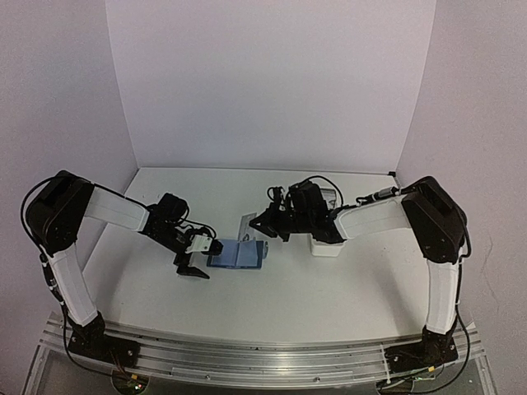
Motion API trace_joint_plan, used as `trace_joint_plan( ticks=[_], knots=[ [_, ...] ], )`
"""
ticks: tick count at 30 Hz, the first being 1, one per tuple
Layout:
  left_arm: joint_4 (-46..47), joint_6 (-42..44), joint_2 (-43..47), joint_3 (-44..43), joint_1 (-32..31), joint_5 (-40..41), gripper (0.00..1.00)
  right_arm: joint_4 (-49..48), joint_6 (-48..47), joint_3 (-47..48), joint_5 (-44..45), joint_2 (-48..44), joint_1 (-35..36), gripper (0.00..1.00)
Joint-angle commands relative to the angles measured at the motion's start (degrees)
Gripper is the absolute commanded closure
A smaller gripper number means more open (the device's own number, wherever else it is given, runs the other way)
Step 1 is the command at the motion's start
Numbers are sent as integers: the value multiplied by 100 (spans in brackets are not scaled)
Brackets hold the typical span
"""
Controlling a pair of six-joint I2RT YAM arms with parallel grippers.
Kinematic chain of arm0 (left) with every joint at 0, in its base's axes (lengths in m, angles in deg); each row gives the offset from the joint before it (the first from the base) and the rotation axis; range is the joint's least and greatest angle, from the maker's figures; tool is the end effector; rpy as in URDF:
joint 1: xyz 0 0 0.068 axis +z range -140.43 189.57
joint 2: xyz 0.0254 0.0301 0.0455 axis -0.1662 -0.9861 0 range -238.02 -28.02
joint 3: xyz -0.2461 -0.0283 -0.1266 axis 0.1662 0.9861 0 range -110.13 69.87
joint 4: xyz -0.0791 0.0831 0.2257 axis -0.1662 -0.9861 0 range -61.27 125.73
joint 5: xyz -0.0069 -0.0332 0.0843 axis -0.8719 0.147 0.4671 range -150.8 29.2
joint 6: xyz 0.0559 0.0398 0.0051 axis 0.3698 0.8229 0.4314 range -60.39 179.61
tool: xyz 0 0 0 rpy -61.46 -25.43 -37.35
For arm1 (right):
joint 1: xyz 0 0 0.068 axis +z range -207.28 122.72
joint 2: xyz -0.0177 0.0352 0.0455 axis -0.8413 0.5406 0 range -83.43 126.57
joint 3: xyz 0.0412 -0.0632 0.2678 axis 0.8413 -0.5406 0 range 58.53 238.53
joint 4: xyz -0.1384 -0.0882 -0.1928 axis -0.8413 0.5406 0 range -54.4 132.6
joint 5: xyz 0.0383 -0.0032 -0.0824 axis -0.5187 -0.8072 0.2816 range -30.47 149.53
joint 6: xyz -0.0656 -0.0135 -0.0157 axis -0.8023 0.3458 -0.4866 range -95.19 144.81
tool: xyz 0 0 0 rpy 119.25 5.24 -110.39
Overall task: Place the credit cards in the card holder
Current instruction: Insert the credit card into the card holder.
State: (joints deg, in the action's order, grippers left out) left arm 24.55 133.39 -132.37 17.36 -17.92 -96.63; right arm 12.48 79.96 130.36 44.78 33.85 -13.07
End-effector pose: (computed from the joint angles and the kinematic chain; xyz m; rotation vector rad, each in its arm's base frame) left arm 0.2812 -0.1830 0.1199 1.9982 1.3957 -0.4931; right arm 0.3273 0.3379 0.1784 0.0200 2.2213 1.3165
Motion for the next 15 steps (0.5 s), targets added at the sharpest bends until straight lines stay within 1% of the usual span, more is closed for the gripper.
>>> trace_joint_plan(
  ticks=[1, 6, 8, 11, 13, 15],
  knots=[
    [130, 37, -247, -143, -99, 400, 11, -338, -87, -181, 179, 210, 27, 100],
    [85, 183, -306, -72, -98, 502, 19, -883, 207, -224, 56, 588, 73, 100],
    [-88, 253, -334, -68, -107, 542, 26, -951, 188, -184, 10, 735, 135, 100],
    [-277, 268, -363, -68, -108, 527, 29, -1051, 289, -231, 29, 818, 176, 100],
    [-370, 245, -385, -42, -108, 511, 33, -1295, 464, -284, 24, 975, 232, 100],
    [-411, 226, -407, -23, -113, 508, 33, -1402, 514, -304, 25, 1056, 246, 100]
  ],
)
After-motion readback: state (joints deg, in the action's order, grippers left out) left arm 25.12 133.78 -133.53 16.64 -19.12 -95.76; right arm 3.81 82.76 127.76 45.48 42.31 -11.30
